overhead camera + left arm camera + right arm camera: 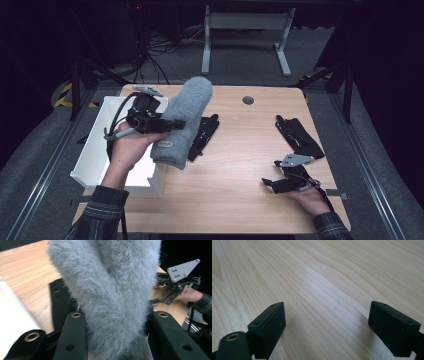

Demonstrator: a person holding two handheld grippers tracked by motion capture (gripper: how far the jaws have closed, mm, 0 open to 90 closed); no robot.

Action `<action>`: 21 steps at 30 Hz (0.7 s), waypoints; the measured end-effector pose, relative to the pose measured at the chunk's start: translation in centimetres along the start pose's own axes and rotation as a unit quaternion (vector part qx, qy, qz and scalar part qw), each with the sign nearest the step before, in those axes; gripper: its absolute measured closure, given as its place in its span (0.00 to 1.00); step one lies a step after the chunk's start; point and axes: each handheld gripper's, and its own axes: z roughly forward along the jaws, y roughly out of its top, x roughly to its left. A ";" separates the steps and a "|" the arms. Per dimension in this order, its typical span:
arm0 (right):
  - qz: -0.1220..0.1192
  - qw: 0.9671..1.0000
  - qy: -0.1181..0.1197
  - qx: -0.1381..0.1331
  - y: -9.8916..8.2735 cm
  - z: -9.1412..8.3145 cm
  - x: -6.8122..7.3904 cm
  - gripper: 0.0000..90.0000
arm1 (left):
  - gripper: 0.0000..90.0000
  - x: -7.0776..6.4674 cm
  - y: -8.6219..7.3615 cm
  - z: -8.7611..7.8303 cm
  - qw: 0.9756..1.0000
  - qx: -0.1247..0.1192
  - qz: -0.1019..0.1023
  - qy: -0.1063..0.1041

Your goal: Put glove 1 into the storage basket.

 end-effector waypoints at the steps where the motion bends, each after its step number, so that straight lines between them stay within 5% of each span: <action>1: 0.000 1.000 0.000 0.000 0.0 0.0 0.0 0.17 | 0.71 0.3 -0.1 -0.5 1.000 -0.001 -0.002 0.006; 10: 0.000 1.000 0.000 0.000 0.0 0.0 0.0 0.16 | 0.71 3.2 -1.9 -4.0 0.998 -0.025 -0.043 0.035; 21: 0.000 1.000 0.000 0.000 0.0 0.1 0.0 0.16 | 0.70 6.3 -4.9 -4.8 0.993 -0.001 -0.082 0.090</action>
